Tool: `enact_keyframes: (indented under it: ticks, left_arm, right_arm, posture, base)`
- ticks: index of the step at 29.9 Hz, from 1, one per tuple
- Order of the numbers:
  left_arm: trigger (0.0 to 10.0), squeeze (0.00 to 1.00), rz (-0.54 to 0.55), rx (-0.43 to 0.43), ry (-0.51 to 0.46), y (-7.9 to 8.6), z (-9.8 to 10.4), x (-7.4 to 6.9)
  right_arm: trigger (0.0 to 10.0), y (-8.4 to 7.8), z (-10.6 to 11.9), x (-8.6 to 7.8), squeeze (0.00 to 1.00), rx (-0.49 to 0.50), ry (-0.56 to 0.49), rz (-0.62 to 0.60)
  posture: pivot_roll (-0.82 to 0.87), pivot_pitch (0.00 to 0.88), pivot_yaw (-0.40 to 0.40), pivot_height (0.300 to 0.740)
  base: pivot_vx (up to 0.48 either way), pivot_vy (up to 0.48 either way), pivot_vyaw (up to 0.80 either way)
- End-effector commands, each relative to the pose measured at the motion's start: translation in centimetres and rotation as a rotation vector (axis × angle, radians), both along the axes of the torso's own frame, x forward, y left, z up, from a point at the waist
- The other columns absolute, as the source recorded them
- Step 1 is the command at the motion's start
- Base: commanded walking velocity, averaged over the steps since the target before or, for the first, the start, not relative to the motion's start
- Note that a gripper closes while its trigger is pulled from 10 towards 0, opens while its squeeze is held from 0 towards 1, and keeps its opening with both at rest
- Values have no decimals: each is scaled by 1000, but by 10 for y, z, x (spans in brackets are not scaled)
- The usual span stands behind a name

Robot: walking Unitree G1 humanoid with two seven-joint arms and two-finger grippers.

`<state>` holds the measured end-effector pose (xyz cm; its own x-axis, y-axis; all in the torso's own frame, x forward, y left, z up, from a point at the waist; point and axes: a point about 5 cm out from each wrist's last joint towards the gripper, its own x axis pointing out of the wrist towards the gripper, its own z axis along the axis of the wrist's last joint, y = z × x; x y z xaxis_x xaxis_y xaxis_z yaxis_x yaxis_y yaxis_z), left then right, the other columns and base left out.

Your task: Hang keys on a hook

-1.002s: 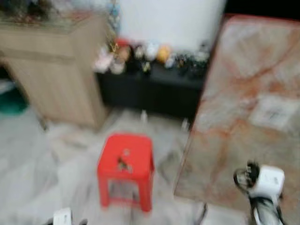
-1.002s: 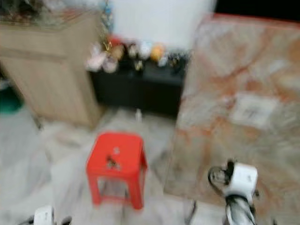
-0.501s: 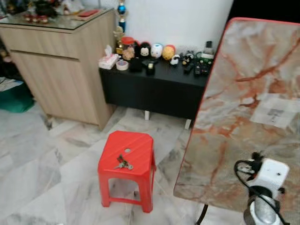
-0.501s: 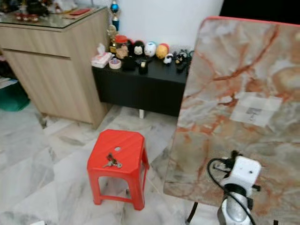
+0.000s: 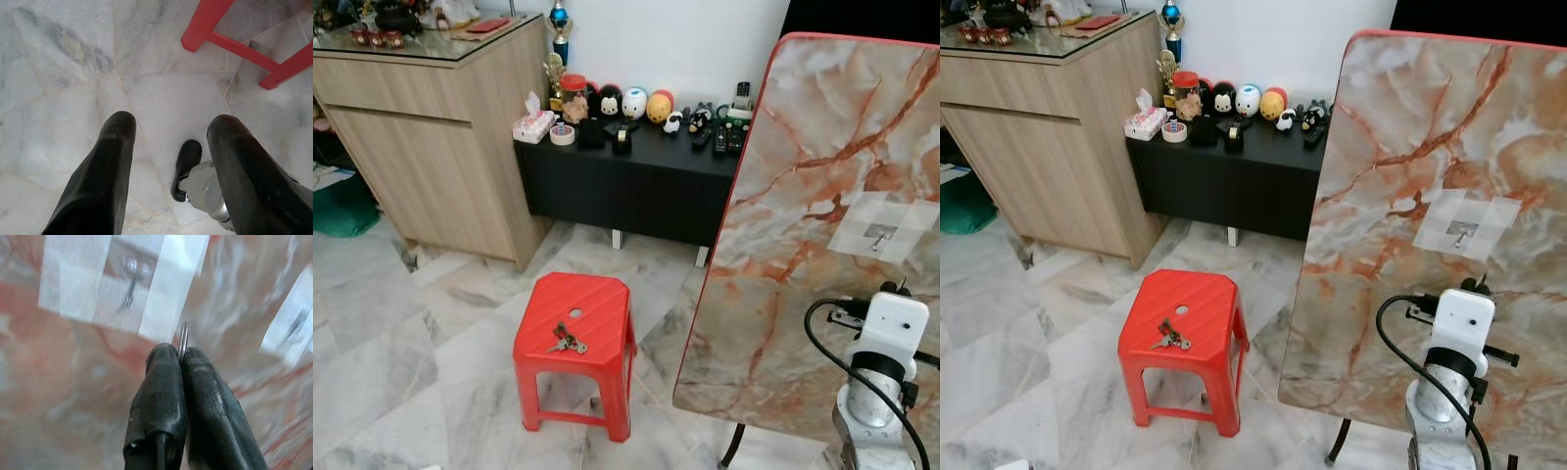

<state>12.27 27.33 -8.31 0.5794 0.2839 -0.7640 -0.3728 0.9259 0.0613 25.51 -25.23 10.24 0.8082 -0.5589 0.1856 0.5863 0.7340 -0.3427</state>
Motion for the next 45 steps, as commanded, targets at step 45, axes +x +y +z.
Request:
enact_keyframes:
  ticks: [45]
  left_arm:
    - [10000,0,7,-4,49,7,-3,-16]
  right_arm:
    - [10000,3,9,29,0,-294,159,-19]
  posture:
    - [12,0,-38,740]
  base:
    - [0,0,0]
